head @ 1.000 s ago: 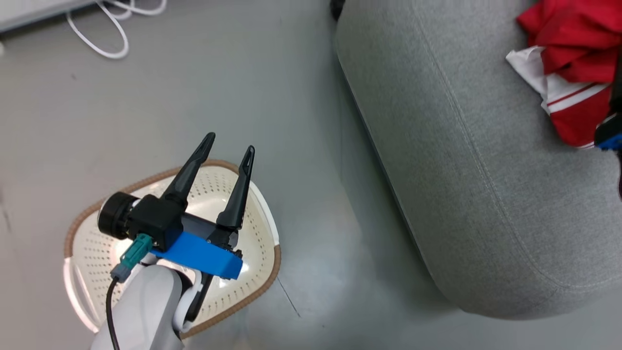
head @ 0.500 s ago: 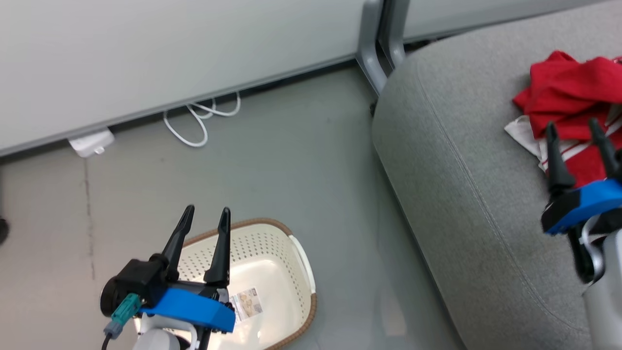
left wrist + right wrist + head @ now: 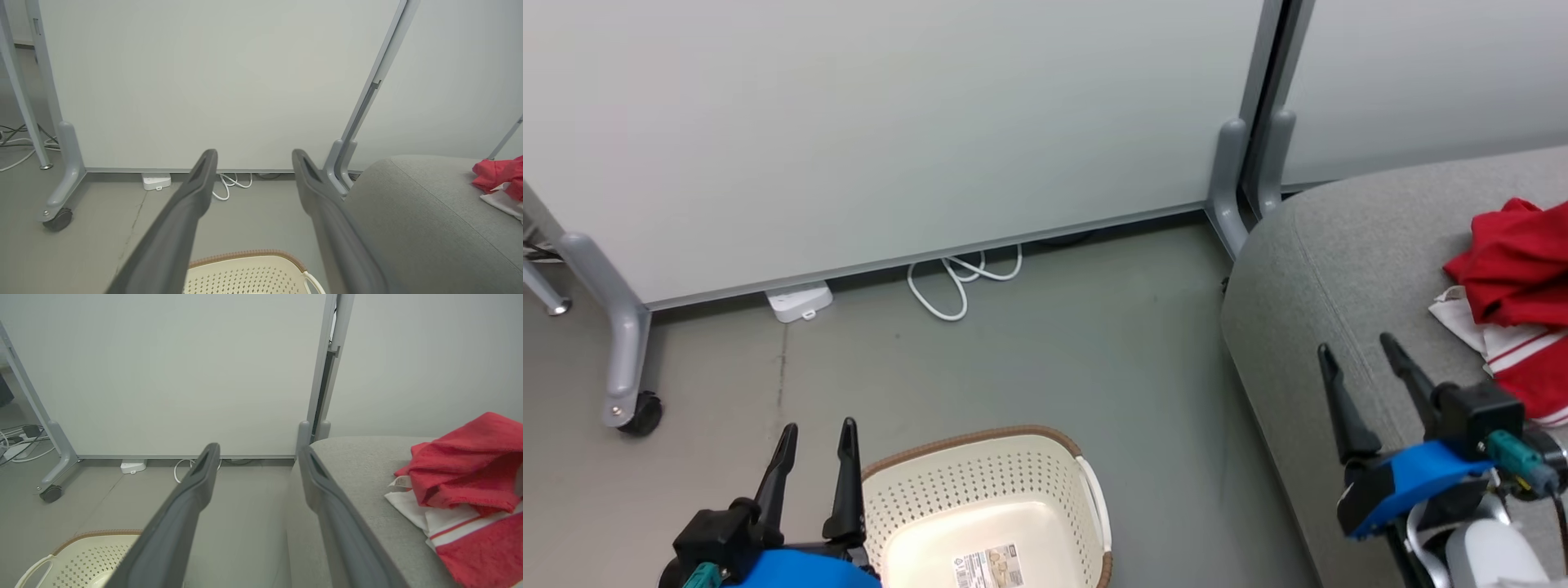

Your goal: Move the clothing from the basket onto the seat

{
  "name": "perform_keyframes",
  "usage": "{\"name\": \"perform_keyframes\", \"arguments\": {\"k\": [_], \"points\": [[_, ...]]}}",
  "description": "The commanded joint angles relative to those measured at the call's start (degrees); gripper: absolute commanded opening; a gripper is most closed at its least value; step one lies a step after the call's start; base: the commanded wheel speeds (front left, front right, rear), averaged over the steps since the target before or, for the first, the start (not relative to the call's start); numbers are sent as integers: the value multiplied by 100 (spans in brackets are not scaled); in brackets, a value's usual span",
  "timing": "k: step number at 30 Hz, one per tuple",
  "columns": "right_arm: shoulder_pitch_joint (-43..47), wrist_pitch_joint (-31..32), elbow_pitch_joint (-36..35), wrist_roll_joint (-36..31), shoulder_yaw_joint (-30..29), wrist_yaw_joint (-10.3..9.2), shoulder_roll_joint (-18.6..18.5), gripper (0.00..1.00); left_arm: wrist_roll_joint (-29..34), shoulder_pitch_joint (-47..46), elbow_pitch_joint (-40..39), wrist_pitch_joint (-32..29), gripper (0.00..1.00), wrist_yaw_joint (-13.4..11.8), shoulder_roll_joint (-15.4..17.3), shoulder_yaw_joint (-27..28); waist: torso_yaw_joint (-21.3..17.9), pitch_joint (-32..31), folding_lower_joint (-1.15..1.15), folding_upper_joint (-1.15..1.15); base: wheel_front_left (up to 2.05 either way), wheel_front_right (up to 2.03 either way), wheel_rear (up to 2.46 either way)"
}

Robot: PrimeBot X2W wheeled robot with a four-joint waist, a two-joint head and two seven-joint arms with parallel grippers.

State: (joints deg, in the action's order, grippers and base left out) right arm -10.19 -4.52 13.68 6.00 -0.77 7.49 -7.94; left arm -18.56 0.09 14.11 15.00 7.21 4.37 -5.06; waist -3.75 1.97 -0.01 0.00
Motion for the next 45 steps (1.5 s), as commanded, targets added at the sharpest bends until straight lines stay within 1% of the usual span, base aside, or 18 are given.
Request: {"name": "perform_keyframes", "arguments": {"k": [1,5,8,22,34,35,44,45], "points": [[192,25,-85,-47,20,1,58,100,41,87,23,25,100,42,-8,59,122,-123,1,0,0,0,0],[440,94,-262,-85,128,1,204,100,21,190,88,26,100,42,-25,173,218,-196,1,0,0,0,0],[531,140,-342,-102,225,1,249,100,19,238,128,26,100,31,-16,218,251,-221,1,0,0,0,0],[653,235,-473,-103,222,1,327,100,41,305,223,26,100,32,-23,343,308,-278,1,0,0,0,0],[690,197,-401,-46,235,1,375,100,94,302,185,26,100,32,-37,342,344,-288,1,0,0,0,0],[602,199,-366,-45,230,0,369,0,46,249,236,-4,0,18,-47,321,345,-290,1,0,0,0,0],[842,206,82,-6,231,0,398,0,11,452,643,-39,0,18,-124,270,346,-290,1,0,0,0,0],[834,236,109,192,201,0,400,0,-162,434,648,-89,0,18,-126,290,347,-289,1,0,0,0,0]]}}
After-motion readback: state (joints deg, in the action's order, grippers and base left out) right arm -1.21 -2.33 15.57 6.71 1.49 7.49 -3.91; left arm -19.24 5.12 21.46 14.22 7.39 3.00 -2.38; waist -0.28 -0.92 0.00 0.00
